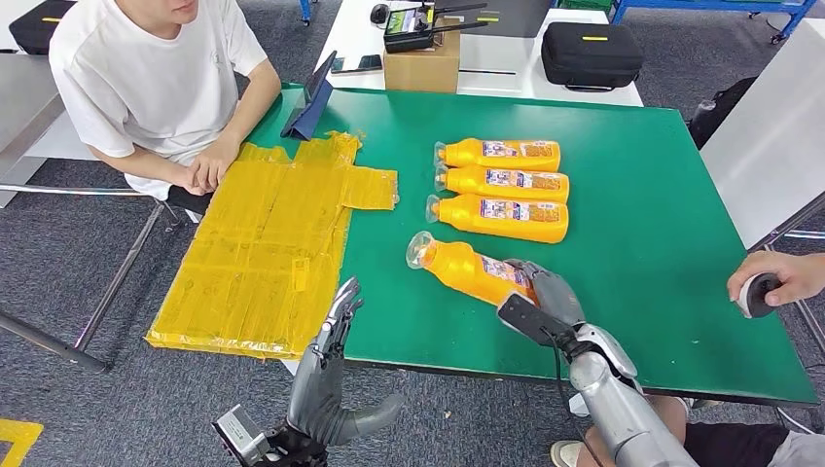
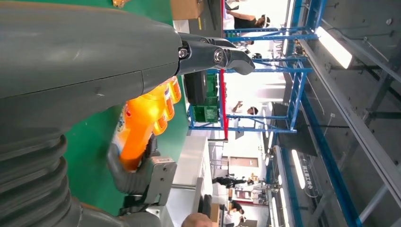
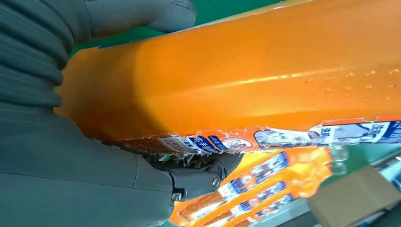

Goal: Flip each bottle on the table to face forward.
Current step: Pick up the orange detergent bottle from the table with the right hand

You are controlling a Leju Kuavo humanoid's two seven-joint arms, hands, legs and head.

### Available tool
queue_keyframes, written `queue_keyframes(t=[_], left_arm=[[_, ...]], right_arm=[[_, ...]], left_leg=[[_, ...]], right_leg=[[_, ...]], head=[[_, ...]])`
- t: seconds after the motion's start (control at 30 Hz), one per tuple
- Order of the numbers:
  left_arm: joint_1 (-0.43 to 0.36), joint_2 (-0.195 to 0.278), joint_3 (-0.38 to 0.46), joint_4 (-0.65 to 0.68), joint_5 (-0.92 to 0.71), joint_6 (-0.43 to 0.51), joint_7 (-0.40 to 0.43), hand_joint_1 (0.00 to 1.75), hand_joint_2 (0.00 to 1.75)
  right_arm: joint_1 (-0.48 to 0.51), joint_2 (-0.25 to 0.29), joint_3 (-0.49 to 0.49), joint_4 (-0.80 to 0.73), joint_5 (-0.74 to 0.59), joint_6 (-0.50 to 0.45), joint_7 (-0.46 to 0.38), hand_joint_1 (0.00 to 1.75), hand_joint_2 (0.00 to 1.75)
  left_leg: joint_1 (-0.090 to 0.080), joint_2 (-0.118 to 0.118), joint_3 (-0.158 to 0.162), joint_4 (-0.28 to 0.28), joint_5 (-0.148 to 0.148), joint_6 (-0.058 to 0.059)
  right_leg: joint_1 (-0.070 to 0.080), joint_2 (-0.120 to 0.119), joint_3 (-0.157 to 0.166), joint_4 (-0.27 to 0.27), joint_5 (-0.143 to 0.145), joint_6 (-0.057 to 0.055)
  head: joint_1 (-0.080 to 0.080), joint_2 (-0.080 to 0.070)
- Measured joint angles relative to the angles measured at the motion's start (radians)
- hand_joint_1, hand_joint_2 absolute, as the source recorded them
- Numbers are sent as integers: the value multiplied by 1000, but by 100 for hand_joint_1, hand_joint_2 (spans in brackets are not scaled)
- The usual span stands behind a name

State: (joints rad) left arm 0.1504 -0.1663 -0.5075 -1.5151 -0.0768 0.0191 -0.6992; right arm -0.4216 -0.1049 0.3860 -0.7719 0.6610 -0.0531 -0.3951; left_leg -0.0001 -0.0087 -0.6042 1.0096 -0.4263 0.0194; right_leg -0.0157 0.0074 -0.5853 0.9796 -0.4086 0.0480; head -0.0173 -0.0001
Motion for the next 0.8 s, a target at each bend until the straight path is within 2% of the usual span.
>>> queue_keyframes(t=[0.17,0.27,0.37,0.57,0.8], left_arm=[[0,5,-4,-2,3,0,2,0,175],[1,11,-9,-2,3,11,18,0,175],[0,15,-13,2,-13,66,71,0,175],[-2,17,-28,34,-10,120,150,0,175],[-13,17,-36,57,25,103,174,0,175]], right_arm=[[66,22,-34,-86,-72,-32,-23,175,175],[131,48,-66,-180,-150,-64,-93,175,175],[204,84,-88,-313,-219,-80,-139,175,175],[308,169,-82,-544,-291,-100,-153,175,175],[354,219,-51,-646,-306,-124,-175,175,175]], left_leg=[[0,-1,-2,0,0,0],[-1,-2,-6,0,1,1],[-1,-1,-8,0,1,0],[0,-1,-11,0,1,0],[-1,-1,-11,0,1,0]], right_leg=[[-1,-1,-1,0,0,0],[-1,-1,-4,0,0,0],[-1,-1,-7,0,0,0],[-1,-1,-10,0,-1,-1],[-1,-1,-10,0,-1,-1]], head=[[0,0],[0,0],[0,0],[0,0],[0,0]])
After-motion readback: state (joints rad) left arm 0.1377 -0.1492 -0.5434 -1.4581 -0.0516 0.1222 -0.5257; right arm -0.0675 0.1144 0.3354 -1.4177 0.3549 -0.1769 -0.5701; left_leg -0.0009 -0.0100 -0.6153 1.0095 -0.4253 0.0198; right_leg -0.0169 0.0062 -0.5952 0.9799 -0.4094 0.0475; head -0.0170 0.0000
